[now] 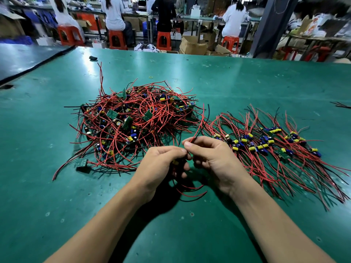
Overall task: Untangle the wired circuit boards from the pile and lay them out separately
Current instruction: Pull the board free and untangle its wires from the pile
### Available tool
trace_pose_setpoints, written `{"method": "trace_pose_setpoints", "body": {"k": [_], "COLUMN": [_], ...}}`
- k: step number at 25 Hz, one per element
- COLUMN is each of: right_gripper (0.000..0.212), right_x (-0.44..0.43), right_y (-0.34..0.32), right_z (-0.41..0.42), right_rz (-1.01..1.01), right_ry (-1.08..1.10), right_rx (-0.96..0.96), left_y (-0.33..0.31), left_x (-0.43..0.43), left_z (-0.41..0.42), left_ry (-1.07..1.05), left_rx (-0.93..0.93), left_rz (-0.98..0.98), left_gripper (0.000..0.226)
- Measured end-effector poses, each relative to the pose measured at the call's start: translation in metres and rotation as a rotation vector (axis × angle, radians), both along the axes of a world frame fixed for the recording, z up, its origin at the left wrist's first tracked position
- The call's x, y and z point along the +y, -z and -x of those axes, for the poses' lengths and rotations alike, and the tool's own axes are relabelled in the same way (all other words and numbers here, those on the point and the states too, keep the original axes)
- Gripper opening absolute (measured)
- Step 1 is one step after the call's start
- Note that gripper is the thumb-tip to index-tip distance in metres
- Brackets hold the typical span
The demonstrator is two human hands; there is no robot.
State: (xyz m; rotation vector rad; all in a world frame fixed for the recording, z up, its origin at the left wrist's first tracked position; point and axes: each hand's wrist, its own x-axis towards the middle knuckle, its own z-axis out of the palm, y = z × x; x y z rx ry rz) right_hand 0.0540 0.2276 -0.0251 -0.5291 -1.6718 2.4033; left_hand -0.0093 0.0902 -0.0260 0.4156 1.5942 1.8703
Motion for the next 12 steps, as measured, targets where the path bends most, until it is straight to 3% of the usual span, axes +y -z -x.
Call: {"method": "trace_pose_setpoints", "body": {"k": [2, 8, 12], "right_gripper": [0.008, 0.024, 0.017], "right_x": [0.003, 0.028, 0.031], "right_y": [0.002, -0.004, -0.007], "right_z": [0.004, 0.005, 0.005], "right_rz": [-0.086, -0.012, 0.283], "right_ry": [0.165, 0.563, 0.533], "right_rx": [0.050, 0.130, 0.152], "left_y": [-0.003, -0.004, -0.001], "left_x": [-0.001, 0.002, 0.002], "left_z": [0.000, -0.004, -0.003], "left_ry": [0.037, 0.059, 0.063], "left_rx": [-0.016, -0.029, -0.013], "left_rz": [-0.011, -0.012, 0.007], "left_gripper": [0.025, 0.022, 0.023]}}
